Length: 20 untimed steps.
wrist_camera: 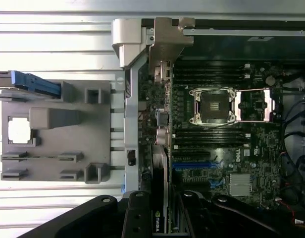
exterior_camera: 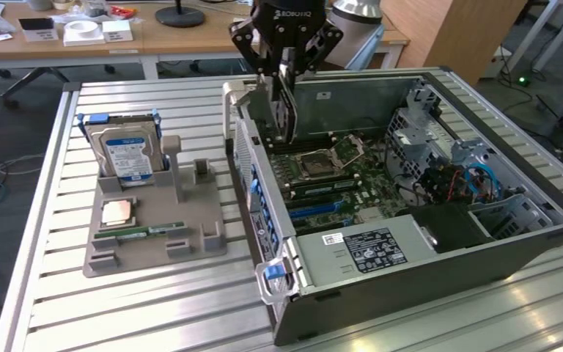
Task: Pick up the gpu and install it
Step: 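Pick up the gpu and move the gpu toward the slot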
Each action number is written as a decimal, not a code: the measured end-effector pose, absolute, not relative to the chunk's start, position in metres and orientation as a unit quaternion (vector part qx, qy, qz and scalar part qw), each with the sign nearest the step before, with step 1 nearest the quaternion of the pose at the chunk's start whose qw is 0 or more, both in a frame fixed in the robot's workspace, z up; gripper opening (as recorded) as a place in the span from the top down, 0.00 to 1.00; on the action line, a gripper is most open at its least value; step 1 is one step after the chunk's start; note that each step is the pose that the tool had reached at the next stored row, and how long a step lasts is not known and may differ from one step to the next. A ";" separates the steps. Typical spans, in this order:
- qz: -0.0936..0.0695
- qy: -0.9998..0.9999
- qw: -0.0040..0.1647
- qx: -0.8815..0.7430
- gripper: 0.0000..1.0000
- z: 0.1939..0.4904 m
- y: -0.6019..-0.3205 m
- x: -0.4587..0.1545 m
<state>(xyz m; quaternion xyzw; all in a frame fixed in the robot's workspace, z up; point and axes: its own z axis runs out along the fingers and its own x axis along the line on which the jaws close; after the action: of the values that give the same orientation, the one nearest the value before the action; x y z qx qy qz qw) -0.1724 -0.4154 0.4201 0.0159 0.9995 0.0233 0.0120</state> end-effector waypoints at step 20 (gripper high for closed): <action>0.023 1.000 0.012 0.015 0.74 0.420 -0.415 -0.118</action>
<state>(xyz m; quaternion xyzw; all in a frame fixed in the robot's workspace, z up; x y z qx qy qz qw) -0.1182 -0.4154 0.4202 0.0148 0.9995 0.0233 0.0119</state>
